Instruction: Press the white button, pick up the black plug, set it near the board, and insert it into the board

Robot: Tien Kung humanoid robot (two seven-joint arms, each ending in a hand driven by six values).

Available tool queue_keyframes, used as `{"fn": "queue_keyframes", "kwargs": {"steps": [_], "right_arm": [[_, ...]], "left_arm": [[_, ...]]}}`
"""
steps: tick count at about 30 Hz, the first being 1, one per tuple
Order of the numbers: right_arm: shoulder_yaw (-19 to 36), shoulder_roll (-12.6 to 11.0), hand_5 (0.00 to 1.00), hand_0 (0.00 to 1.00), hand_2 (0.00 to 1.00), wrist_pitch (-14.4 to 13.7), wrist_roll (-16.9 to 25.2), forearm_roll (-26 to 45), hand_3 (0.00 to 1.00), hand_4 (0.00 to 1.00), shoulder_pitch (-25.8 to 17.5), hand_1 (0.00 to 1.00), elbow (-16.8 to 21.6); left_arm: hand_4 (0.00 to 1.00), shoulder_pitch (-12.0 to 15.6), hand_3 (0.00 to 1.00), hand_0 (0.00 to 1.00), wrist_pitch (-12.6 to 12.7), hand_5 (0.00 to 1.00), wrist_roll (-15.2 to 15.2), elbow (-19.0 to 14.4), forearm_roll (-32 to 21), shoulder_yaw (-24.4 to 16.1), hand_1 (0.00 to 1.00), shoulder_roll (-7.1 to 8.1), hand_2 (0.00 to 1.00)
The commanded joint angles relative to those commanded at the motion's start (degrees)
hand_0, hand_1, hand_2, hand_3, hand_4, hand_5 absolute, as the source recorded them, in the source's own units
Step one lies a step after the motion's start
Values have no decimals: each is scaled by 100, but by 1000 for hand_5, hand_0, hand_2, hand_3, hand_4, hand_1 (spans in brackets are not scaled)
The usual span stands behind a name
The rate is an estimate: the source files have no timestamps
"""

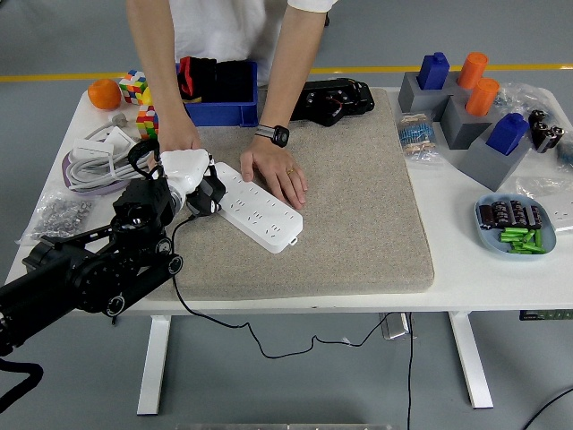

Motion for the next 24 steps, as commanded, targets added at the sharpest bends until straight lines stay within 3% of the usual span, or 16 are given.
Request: {"fn": "queue_keyframes", "kwargs": {"steps": [1, 2, 8, 24], "right_arm": [[-1, 1, 384, 577, 548, 0, 1, 0, 508, 643, 1, 535, 1], [-1, 1, 384, 577, 548, 0, 2, 1, 508, 642, 1, 534, 2], [4, 10, 384, 577, 548, 1, 1, 1, 508, 642, -13, 534, 0], [10, 1, 383, 577, 548, 0, 0, 3, 508, 642, -9, 534, -6]], "left_arm": [[248, -1, 424, 101, -10, 2, 7, -11, -13, 5, 214, -4, 316], [329, -1, 450, 107, -12, 2, 8, -13, -16, 5, 236, -5, 331], [330, 3, 451, 107, -25, 2, 34, -107, -20, 9, 238, -7, 332], [346, -183, 467, 105, -227, 2, 188, 257, -169, 99, 240, -75, 337]]}}
